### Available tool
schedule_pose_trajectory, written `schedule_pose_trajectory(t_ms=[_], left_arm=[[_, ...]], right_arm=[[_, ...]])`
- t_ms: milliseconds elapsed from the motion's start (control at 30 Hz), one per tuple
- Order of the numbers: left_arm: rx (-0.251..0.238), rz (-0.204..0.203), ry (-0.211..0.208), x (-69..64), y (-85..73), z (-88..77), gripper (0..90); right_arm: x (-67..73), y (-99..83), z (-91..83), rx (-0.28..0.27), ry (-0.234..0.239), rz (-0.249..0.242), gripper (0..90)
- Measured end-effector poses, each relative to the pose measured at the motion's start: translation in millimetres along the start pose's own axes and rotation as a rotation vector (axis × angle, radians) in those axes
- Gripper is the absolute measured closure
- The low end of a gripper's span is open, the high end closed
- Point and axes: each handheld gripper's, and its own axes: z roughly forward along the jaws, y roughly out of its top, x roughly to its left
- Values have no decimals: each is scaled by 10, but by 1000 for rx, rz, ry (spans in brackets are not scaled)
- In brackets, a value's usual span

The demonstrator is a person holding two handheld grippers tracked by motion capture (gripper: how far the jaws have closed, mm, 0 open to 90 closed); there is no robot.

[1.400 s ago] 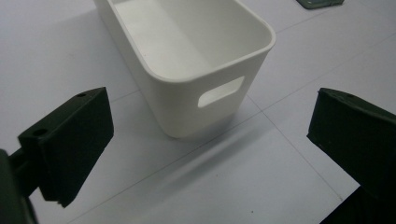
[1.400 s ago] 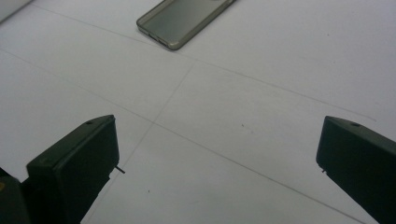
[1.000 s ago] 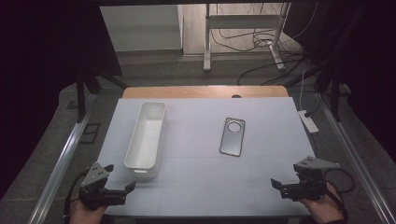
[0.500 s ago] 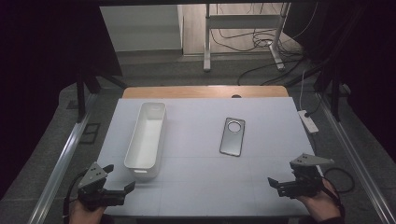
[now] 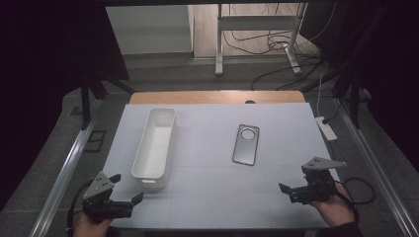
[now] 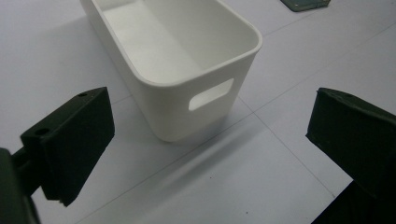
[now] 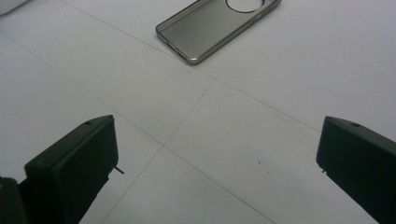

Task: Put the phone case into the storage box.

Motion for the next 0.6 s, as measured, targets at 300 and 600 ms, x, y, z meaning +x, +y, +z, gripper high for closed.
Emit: schedule_pose_trajectory(t_ms=[300,600], left_arm=[[12,14,4,-14,8,15,18],[15,15,3,-15,9,18,19]], right_arm=[[1,82,92,-4,18,5,0],[37,207,197,6,47,-10,0]])
